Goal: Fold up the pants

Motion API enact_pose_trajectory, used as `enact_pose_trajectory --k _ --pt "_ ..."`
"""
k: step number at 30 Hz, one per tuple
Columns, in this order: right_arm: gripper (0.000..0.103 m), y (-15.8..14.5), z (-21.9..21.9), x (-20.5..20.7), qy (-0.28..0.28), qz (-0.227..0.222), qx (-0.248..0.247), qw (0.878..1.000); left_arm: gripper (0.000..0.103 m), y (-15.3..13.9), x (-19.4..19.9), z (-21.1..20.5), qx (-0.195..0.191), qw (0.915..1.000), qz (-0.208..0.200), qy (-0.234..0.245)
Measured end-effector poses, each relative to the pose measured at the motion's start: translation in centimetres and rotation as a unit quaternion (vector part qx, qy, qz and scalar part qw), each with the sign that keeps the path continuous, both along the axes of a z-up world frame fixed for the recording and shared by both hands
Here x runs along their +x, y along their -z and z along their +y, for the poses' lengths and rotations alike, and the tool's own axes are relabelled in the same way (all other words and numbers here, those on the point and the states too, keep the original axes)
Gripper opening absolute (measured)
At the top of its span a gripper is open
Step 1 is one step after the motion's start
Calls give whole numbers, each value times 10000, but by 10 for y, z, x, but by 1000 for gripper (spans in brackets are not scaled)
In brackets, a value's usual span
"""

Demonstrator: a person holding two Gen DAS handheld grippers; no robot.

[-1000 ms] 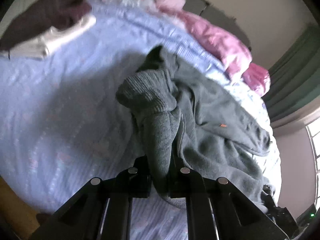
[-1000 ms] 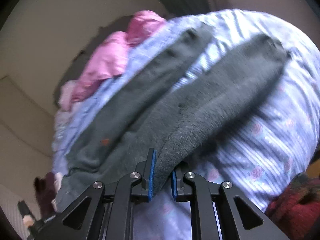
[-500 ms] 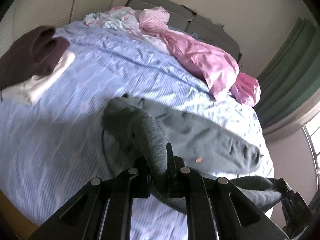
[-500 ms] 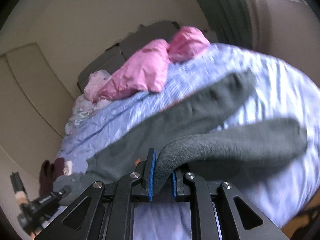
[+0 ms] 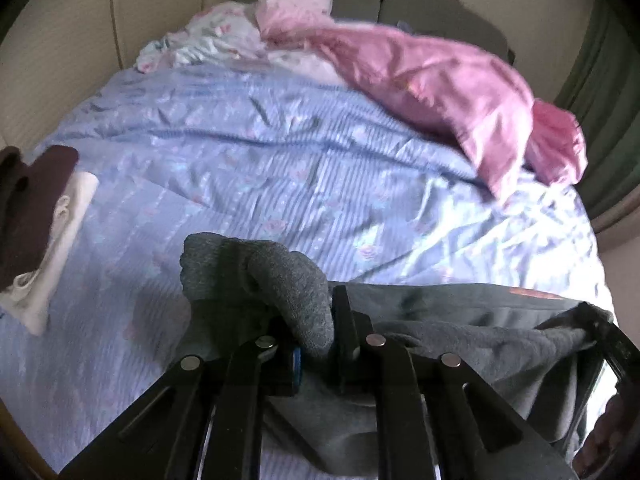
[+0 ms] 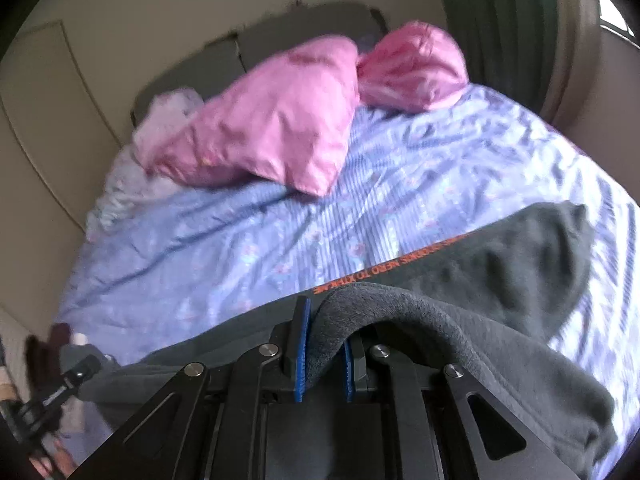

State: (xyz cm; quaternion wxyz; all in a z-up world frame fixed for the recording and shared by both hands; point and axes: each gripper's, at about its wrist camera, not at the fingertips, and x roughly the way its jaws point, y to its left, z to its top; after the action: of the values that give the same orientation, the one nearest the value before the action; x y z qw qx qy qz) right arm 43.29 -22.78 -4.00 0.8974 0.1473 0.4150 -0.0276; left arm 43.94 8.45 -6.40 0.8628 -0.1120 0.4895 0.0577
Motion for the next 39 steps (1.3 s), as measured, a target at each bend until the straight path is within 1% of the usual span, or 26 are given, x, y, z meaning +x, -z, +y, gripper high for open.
enact_pose_trajectory --k 4,6,7,8,9,10,11,13,15,16,17,18,19,21,22,23,24,25,26,27,28,30,31,35,37,39 --pt "14 37 6 33 -136 311 -184 9993 24 24 17 7 -143 9996 242 56" --pt "17 51 8 44 -186 483 -251 9983 27 25 21 9 -254 9992 275 121" --pt "22 57 10 47 -222 569 -285 9977 29 24 21 8 -285 9990 296 149" --pt "39 60 12 47 -300 576 -310 9974 38 21 22 6 -311 9987 334 226" --pt "51 60 14 46 -374 536 -297 9974 54 17 22 3 -352 9978 379 403" --pt "69 58 17 44 -435 492 -297 9974 59 13 22 -1 -368 9972 398 515" --pt "78 54 21 41 -495 447 -285 9974 62 8 21 -4 -333 9970 383 583" --pt "79 43 31 36 -699 370 -315 9964 66 -6 15 -12 -247 9966 412 664" --pt "79 28 40 30 -888 319 -362 9949 69 -16 10 -14 -317 9960 459 694" --pt "79 17 45 25 -1026 286 -386 9936 71 -22 6 -14 -413 9957 474 680" --pt "79 9 49 20 -1125 262 -419 9924 78 -26 5 -13 -486 9949 555 695" --pt "79 1 52 14 -1240 236 -454 9910 90 -29 3 -12 -587 9937 655 699" --pt "80 -9 55 7 -1416 212 -458 9886 94 -35 1 -9 -814 9920 694 664" --pt "80 -27 57 -8 -1651 208 -490 9848 96 -43 -1 2 -1144 9899 714 446" --pt "82 -34 57 -14 -1733 205 -536 9832 96 -49 -3 7 -1154 9905 694 278" --pt "84 -40 57 -19 -1782 209 -590 9820 96 -57 -8 10 -1029 9928 603 147" --pt "84 -47 54 -27 -1797 199 -650 9814 96 -64 -14 8 -805 9954 495 126" --pt "84 -54 52 -35 -1817 178 -696 9807 96 -71 -22 2 -507 9978 367 225" --pt "84 -62 48 -46 -1856 117 -746 9797 96 -78 -32 -9 -174 9984 179 506" --pt "84 -67 47 -53 -1890 60 -787 9788 96 -82 -42 -20 80 9968 30 800" --pt "84 -74 44 -65 -1947 -47 -900 9767 96 -88 -58 -36 400 9926 -159 1132" --pt "84 -82 39 -85 -1993 -183 -1173 9727 96 -95 -82 -57 747 9857 -422 1453" --pt "84 -84 36 -98 -2054 -249 -1343 9691 96 -97 -91 -65 811 9828 -495 1586" --pt "84 -85 23 -137 -2242 -260 -1693 9594 96 -103 -133 -106 730 9690 -767 2232" --pt "84 -83 11 -157 -2249 -264 -1811 9570 96 -101 -150 -126 741 9610 -898 2510" --pt "84 -79 0 -173 -2176 -250 -1957 9559 96 -95 -163 -144 771 9552 -1006 2674"
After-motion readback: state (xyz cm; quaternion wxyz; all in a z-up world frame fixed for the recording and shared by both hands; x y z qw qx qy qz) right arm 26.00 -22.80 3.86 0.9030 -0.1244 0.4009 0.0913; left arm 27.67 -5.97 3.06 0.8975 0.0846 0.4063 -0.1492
